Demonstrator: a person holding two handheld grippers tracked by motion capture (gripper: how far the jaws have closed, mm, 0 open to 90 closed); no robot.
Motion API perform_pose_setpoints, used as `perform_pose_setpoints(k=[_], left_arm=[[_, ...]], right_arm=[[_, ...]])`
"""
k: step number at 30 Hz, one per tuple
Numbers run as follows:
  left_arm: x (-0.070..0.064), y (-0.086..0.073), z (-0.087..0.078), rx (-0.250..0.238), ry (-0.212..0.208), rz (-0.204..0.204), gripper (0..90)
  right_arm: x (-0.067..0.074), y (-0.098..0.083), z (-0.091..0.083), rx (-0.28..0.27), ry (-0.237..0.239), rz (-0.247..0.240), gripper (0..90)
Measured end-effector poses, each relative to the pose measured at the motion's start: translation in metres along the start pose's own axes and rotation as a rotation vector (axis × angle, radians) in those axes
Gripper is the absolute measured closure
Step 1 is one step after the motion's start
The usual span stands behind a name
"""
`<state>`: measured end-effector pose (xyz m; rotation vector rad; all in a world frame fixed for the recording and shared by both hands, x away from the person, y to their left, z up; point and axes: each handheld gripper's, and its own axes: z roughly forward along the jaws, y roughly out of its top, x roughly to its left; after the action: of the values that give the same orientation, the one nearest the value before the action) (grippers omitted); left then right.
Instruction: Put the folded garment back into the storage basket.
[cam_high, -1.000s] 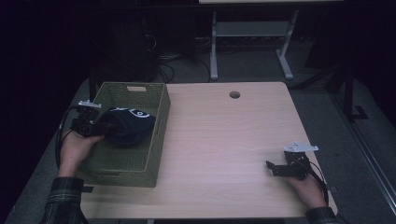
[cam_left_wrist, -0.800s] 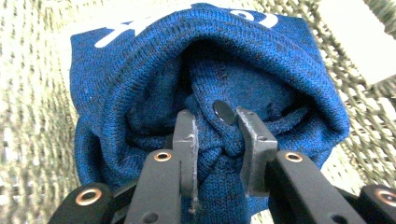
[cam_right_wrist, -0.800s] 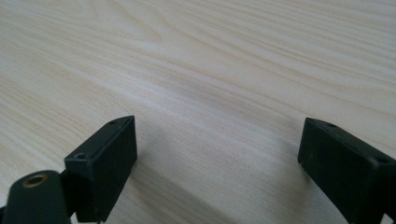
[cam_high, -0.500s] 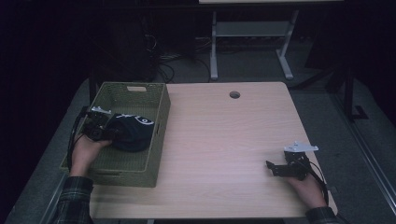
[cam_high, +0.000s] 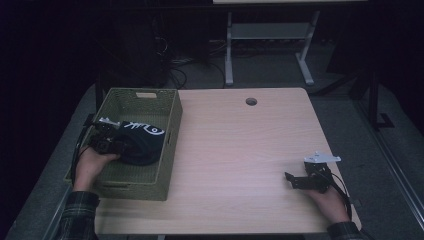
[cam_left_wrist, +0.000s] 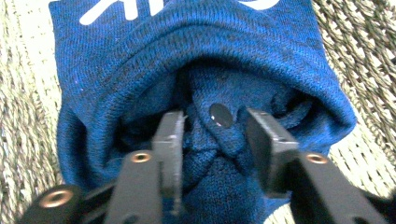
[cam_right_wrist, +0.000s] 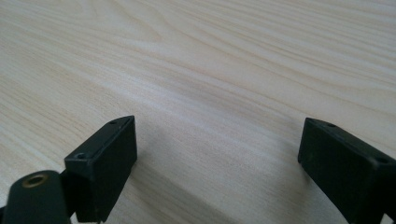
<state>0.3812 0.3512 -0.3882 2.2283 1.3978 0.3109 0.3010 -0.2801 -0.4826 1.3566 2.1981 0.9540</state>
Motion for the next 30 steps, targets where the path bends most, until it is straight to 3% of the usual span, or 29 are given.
perform_pose_setpoints(k=[11,18,30], left_arm=[[-0.001,0.0,-0.015,-0.034,-0.008,-0.005,34.9],[-0.01,0.011,-0.031,-0.085,-0.01,0.005,17.9],[-0.035,0.039,-0.046,-0.156,-0.017,0.036,12.9]], right_arm=[[0.0,0.0,0.0,0.0,0.0,0.0,11.4],[0.0,0.0,0.0,0.0,0.0,0.0,11.4],[0.0,0.0,0.0,0.003,0.0,0.003,11.4]])
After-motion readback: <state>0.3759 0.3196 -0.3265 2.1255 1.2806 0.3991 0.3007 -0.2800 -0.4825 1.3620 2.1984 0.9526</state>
